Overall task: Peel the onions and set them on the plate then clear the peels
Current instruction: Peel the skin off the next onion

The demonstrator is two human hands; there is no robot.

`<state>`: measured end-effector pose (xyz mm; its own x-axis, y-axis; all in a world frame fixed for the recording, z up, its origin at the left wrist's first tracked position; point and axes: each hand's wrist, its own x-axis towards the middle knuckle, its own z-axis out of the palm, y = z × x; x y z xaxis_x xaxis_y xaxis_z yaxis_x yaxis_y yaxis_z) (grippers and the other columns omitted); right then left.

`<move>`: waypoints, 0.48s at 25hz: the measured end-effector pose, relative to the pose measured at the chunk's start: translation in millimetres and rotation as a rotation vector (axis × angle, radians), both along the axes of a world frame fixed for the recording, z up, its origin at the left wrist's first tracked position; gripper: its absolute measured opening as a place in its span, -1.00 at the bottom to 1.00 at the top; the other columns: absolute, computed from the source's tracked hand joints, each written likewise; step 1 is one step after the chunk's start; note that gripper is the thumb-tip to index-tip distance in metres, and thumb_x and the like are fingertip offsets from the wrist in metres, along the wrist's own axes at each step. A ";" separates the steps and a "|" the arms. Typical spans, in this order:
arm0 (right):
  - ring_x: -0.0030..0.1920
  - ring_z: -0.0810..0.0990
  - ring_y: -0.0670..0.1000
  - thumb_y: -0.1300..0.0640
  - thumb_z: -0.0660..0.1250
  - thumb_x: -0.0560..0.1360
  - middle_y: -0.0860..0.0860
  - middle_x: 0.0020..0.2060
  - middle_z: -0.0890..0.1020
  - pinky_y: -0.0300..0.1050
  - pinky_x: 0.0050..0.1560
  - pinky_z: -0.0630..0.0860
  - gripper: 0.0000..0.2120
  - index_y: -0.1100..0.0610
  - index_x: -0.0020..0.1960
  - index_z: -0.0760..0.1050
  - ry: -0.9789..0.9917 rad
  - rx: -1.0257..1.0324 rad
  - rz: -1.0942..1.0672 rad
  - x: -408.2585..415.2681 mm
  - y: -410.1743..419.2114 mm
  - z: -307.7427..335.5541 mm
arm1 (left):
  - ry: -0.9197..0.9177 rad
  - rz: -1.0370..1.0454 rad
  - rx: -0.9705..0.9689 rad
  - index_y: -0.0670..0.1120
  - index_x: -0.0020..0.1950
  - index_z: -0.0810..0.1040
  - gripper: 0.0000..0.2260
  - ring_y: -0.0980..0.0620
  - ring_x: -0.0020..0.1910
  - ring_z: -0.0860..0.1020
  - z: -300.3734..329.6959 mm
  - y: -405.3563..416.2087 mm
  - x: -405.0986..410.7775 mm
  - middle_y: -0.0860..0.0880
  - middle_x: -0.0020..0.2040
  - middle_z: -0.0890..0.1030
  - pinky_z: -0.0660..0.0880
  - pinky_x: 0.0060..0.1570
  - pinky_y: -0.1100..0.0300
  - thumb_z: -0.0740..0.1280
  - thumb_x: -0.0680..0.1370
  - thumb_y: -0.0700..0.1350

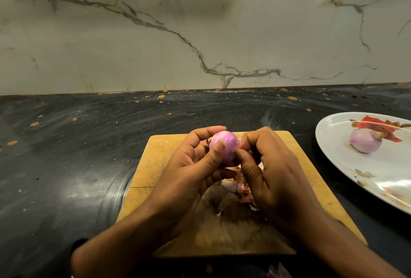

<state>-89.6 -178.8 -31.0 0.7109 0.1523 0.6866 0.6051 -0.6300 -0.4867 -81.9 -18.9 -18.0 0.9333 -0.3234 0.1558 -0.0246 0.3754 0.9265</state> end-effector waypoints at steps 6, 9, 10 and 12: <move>-0.18 0.44 -0.09 0.07 0.17 0.58 -0.09 -0.15 0.45 -0.21 -0.27 0.43 -0.95 0.01 -0.06 0.38 -0.023 0.014 0.106 -2.4 4.7 0.1 | 0.104 -0.010 -0.105 -0.15 0.27 0.52 -0.61 -0.03 -0.15 0.63 2.5 2.6 3.5 -0.24 0.06 0.65 0.63 -0.15 0.19 0.26 0.51 0.00; -0.19 0.50 -0.10 0.15 0.21 0.56 -0.12 -0.19 0.51 -0.22 -0.27 0.46 -0.93 -0.02 -0.05 0.41 -0.062 0.113 0.021 -4.3 3.4 2.2 | 0.090 0.006 -0.109 -0.12 0.30 0.52 -0.63 -0.06 -0.09 0.64 4.4 4.7 3.4 -0.24 0.10 0.65 0.63 -0.13 0.17 0.29 0.55 0.01; -0.19 0.54 -0.10 0.20 0.23 0.57 -0.15 -0.20 0.54 -0.23 -0.26 0.48 -0.89 -0.01 -0.03 0.44 -0.065 0.153 -0.016 -4.0 0.7 3.1 | 0.085 0.009 -0.108 -0.10 0.32 0.52 -0.62 -0.08 -0.06 0.65 5.4 4.7 2.8 -0.24 0.12 0.64 0.63 -0.13 0.17 0.33 0.54 0.02; -0.18 0.57 -0.13 0.24 0.22 0.57 -0.22 -0.21 0.56 -0.33 -0.24 0.48 -0.82 -0.02 0.01 0.49 -0.055 0.188 -0.070 -3.8 -3.9 4.5 | 0.077 0.017 -0.112 -0.11 0.34 0.49 -0.56 -0.12 -0.02 0.66 6.1 5.2 3.0 -0.29 0.15 0.63 0.65 -0.14 0.17 0.36 0.51 0.04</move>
<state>-93.4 -182.7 -26.5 0.6759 -0.0307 0.7364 0.5918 -0.5729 -0.5671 -78.9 -13.7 -11.9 0.9492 -0.2918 0.1179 0.0373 0.4764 0.8785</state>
